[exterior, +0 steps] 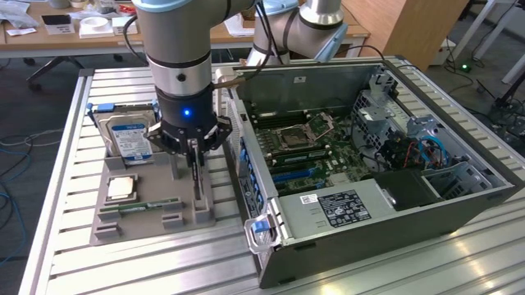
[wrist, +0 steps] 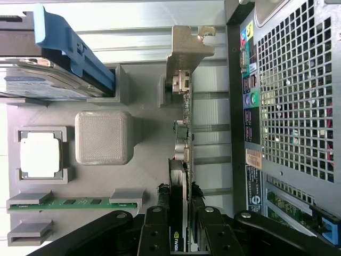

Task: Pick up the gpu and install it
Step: 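Pick up the gpu and move the gpu toward the slot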

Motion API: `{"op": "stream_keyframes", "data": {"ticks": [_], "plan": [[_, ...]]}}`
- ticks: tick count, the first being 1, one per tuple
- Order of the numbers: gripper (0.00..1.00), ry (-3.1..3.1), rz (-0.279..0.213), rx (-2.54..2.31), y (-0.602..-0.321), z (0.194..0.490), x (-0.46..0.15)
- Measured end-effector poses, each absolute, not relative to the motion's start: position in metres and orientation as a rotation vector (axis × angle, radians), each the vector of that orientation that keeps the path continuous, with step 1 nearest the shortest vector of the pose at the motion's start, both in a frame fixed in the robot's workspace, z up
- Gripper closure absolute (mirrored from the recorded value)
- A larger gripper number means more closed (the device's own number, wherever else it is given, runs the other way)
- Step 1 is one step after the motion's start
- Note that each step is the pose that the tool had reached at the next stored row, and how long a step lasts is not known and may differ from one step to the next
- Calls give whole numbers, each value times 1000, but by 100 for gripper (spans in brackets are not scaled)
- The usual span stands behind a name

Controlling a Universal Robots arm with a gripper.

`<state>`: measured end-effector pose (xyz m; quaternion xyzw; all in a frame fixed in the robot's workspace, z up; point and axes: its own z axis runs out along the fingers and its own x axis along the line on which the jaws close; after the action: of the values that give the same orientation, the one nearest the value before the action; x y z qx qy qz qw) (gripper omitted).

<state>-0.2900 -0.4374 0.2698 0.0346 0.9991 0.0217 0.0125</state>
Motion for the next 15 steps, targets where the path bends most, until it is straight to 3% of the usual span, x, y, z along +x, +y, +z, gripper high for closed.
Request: {"op": "stream_keyframes", "data": {"ticks": [15], "plan": [[74,3114,68,108,-437,292,-290]]}}
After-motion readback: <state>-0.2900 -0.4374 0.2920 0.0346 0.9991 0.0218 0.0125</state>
